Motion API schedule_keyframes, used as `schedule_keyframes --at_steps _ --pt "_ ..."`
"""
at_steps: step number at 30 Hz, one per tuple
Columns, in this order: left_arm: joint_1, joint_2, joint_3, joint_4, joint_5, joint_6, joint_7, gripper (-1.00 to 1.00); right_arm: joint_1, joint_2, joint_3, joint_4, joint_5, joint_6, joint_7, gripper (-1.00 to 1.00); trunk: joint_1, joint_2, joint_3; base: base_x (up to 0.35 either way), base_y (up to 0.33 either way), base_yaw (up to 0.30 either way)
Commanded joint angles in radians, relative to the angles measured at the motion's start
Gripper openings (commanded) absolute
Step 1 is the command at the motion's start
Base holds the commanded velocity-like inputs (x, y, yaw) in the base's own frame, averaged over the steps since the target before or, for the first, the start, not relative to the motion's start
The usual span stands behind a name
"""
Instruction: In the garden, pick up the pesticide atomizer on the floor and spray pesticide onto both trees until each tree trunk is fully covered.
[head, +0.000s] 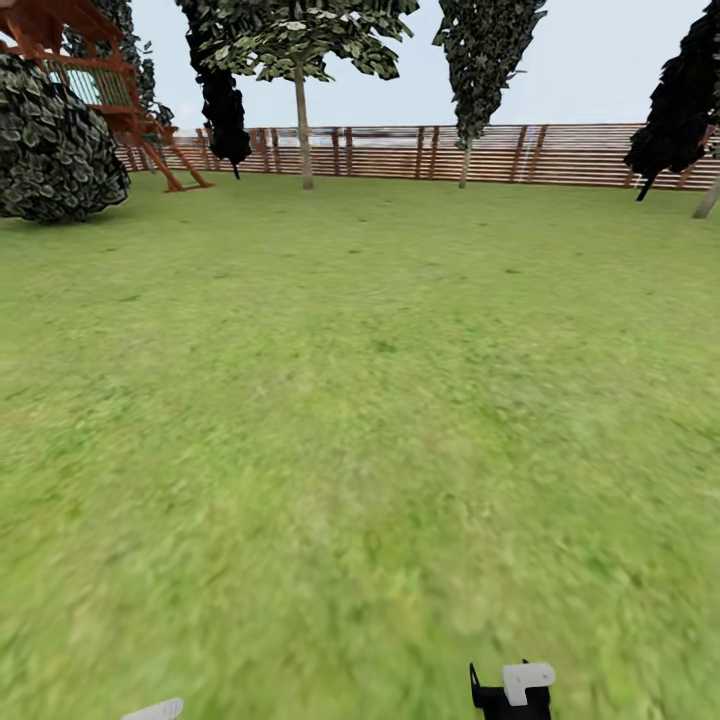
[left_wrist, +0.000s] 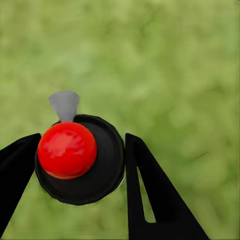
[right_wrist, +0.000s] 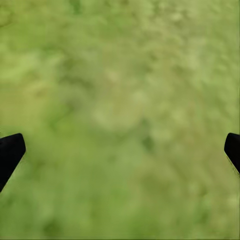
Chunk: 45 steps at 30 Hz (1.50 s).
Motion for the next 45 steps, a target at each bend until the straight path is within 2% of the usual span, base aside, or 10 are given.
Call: schedule_keyframes --at_steps 1,9,38,45 --pt "0.000 0.000 -0.008 0.000 0.008 -0.003 0.000 -1.00 0.000 0.000 0.009 0.000 -0.006 -0.001 -0.004 1.00 0.000 0.000 0.001 0.127 0.000 0.125" --pt "0.000 -0.005 -0.009 0.000 0.002 -0.003 0.000 -1.00 0.000 0.000 0.009 0.000 -0.006 -0.001 -0.004 1.00 0.000 0.000 0.012 0.111 0.000 0.119" --pt "0.000 0.000 -0.008 0.000 0.008 -0.003 0.000 -1.00 0.000 0.000 0.009 0.000 -0.006 -0.001 -0.003 1.00 0.000 0.000 0.056 0.337 0.000 0.021" --pt "0.000 -0.001 -0.009 0.000 0.007 -0.003 0.000 -1.00 0.000 0.000 0.009 0.000 -0.006 -0.001 -0.004 1.00 0.000 0.000 0.057 0.340 -0.004 0.045"
